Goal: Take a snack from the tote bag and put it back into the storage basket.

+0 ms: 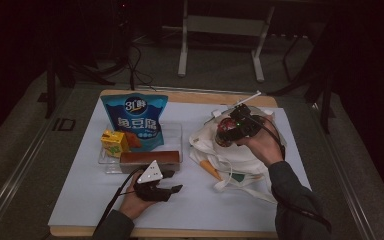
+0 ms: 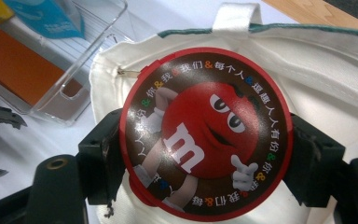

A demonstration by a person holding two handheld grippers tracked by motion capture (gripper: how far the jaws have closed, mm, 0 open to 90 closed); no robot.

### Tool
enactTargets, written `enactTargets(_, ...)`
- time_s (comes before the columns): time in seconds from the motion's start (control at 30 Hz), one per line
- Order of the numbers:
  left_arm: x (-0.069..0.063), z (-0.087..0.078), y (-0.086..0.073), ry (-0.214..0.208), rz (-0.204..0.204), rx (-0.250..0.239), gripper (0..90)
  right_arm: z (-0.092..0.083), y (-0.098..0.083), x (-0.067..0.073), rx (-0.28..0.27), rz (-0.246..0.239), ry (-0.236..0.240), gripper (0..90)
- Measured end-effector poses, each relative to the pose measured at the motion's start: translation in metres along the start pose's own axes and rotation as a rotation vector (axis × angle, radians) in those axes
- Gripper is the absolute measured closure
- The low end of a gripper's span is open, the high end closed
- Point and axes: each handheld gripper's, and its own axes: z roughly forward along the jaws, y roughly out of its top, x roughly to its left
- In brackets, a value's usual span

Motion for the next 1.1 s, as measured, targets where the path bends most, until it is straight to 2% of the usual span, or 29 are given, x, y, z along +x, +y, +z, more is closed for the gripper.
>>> enactTargets(1.1, 0.000, 0.000, 0.000, 0.000, -0.003, -0.001, 40.4, 0.013, 0.025, 0.041, -0.012, -0.073, 0.060, 25.9)
